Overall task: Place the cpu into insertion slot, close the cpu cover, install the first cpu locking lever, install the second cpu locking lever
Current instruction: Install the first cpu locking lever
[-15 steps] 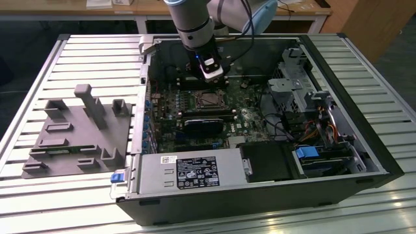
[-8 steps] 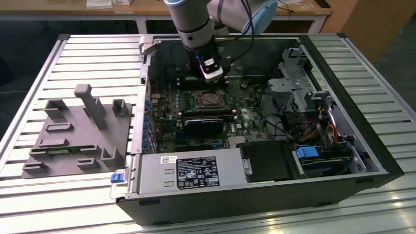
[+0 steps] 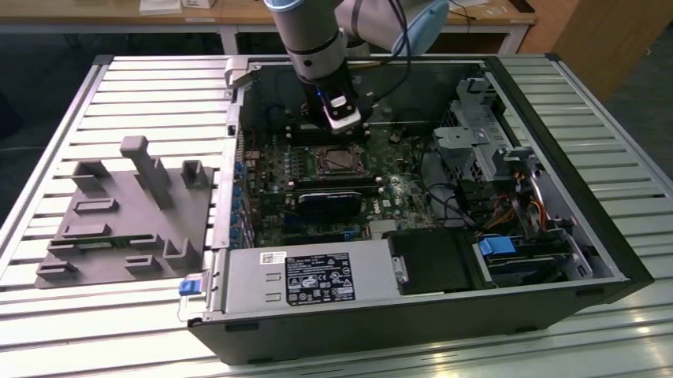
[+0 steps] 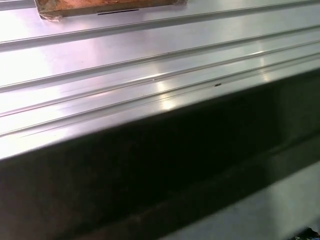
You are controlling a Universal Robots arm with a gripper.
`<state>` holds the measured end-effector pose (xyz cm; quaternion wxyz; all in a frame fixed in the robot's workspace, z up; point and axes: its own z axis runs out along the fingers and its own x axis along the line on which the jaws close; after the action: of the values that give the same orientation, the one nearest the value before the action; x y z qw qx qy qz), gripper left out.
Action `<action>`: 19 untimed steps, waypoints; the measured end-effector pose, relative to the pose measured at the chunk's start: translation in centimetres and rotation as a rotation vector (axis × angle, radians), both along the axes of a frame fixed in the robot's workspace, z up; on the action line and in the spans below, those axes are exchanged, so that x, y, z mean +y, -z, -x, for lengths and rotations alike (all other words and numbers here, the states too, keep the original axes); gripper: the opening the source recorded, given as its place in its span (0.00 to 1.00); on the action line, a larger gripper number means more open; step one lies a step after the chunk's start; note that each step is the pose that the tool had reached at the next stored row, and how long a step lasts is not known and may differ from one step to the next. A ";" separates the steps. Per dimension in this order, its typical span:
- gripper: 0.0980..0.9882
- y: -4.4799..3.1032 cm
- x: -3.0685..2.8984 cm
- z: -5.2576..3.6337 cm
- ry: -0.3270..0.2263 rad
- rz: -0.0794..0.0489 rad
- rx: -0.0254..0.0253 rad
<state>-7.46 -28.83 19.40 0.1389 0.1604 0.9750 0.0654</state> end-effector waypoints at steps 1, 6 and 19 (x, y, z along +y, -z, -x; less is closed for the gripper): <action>0.00 0.02 -0.02 0.00 0.000 0.000 0.0000; 0.00 0.13 -0.24 0.00 0.000 0.000 -0.0001; 0.00 0.34 -0.77 0.00 0.000 -0.008 0.0000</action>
<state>-7.46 -29.60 19.06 0.1382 0.1610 0.9748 0.0695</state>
